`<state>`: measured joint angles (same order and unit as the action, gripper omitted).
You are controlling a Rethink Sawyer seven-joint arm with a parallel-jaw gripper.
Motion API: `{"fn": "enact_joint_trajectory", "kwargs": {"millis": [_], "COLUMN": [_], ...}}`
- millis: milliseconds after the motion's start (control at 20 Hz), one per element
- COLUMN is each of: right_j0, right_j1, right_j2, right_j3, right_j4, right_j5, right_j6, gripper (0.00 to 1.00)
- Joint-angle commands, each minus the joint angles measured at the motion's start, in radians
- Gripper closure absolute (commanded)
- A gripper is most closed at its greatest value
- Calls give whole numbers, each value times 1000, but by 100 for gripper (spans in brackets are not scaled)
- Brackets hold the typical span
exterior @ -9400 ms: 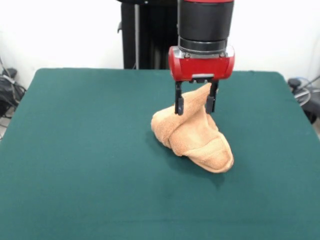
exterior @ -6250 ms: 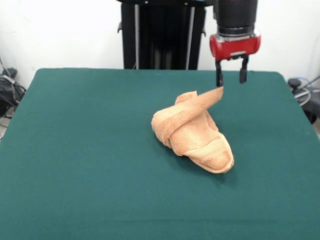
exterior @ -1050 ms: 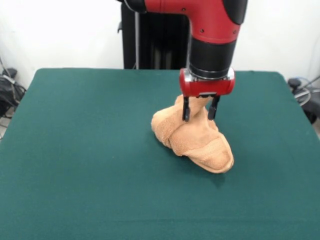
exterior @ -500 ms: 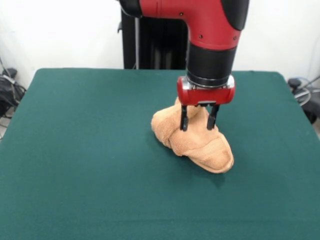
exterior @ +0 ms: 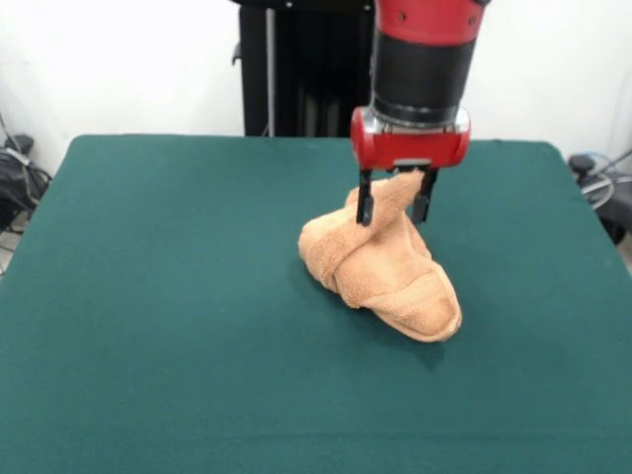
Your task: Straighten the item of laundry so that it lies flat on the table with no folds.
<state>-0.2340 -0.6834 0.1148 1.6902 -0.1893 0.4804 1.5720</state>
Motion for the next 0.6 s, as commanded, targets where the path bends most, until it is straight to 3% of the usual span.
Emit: {"fn": "enact_joint_trajectory", "kwargs": {"millis": [50,600], "right_j0": [-4,-37], "right_j1": [-107,-126], "right_j2": [68,85], "right_j3": [140,232], "right_j4": [14,-8], "right_j5": [122,15], "right_j6": [39,48], "gripper": [0,0]}}
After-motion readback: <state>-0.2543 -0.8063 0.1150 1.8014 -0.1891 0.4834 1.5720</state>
